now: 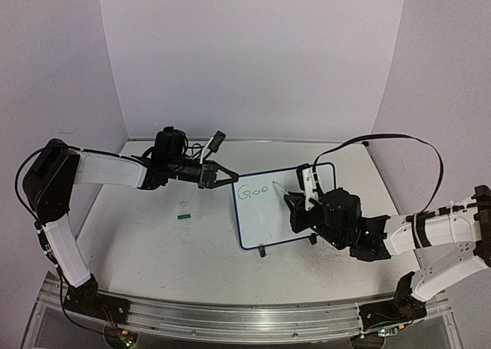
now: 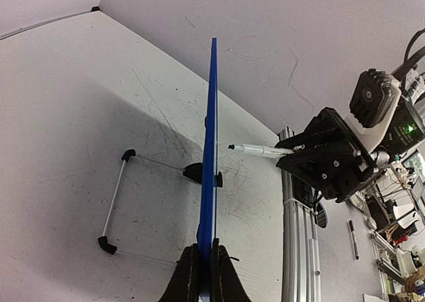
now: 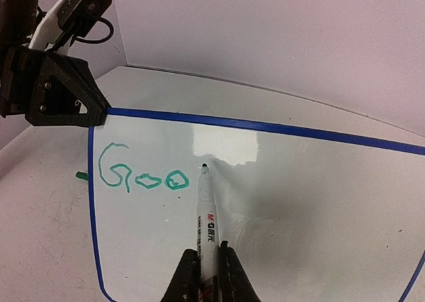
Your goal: Write a sentence on the whiteboard
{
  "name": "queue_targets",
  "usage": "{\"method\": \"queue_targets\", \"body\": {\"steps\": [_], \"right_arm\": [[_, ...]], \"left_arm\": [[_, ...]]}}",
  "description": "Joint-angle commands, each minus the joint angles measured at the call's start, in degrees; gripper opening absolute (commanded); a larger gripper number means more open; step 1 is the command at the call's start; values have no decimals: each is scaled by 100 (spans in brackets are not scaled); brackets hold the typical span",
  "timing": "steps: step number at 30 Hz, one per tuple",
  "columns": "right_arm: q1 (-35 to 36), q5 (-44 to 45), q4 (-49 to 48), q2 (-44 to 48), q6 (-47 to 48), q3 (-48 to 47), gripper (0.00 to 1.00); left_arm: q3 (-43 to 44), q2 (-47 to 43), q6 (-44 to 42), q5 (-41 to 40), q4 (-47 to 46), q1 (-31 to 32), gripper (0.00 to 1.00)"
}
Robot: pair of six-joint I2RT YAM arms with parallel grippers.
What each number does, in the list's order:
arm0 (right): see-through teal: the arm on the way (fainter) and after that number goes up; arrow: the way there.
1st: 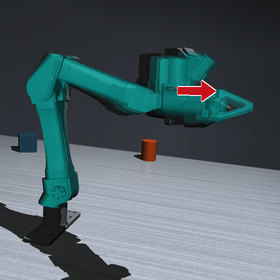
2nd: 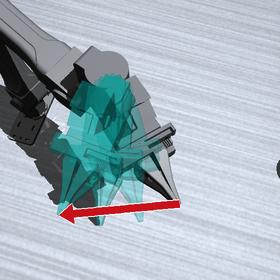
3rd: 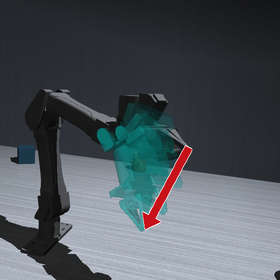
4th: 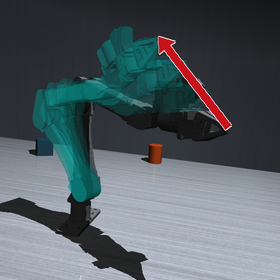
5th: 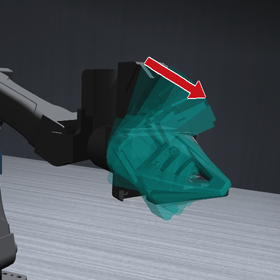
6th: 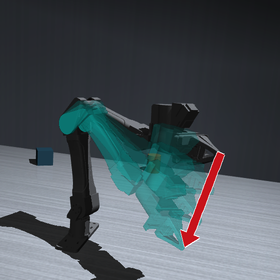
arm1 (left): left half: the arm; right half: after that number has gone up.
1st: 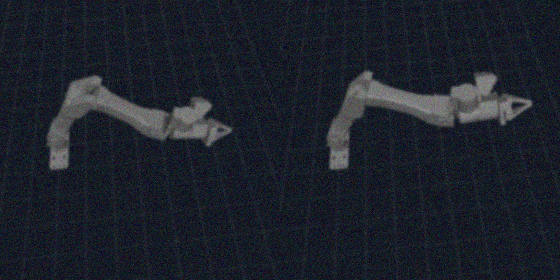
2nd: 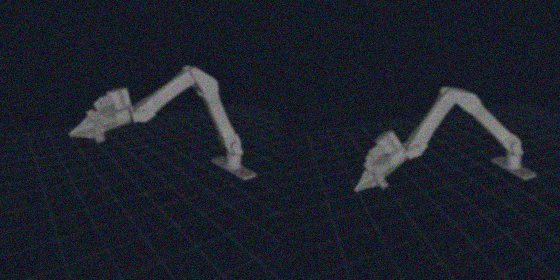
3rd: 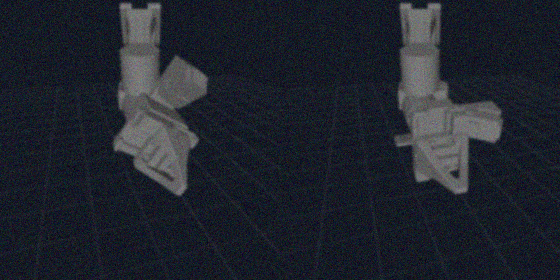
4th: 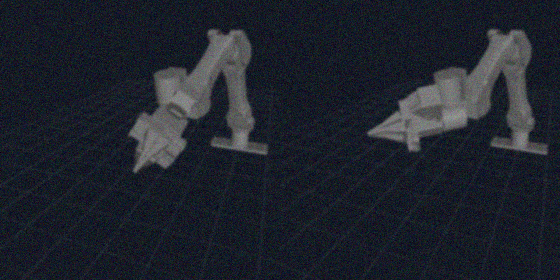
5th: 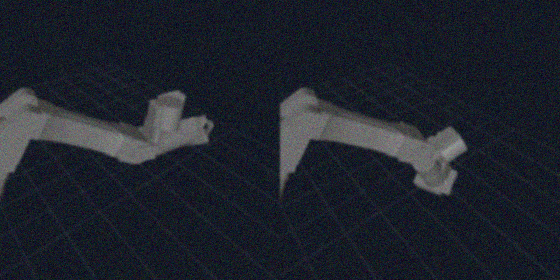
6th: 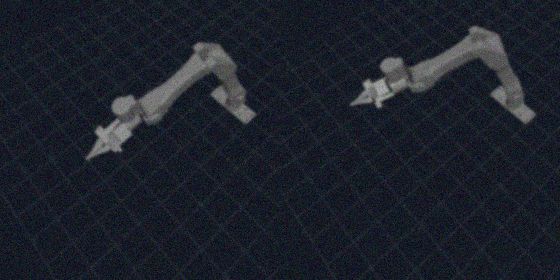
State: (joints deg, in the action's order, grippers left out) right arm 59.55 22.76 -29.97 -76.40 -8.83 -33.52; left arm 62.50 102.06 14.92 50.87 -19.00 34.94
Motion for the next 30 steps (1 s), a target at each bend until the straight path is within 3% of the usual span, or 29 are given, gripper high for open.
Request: {"method": "queue_targets", "body": {"steps": [1, 30], "right_arm": [[8, 160, -99, -124, -43, -14, 0], [1, 122, -8, -424, 54, -177, 0]], "left_arm": [[-7, -214, -122, 24, 11, 23, 0], [0, -201, -121, 53, 11, 25, 0]]}}
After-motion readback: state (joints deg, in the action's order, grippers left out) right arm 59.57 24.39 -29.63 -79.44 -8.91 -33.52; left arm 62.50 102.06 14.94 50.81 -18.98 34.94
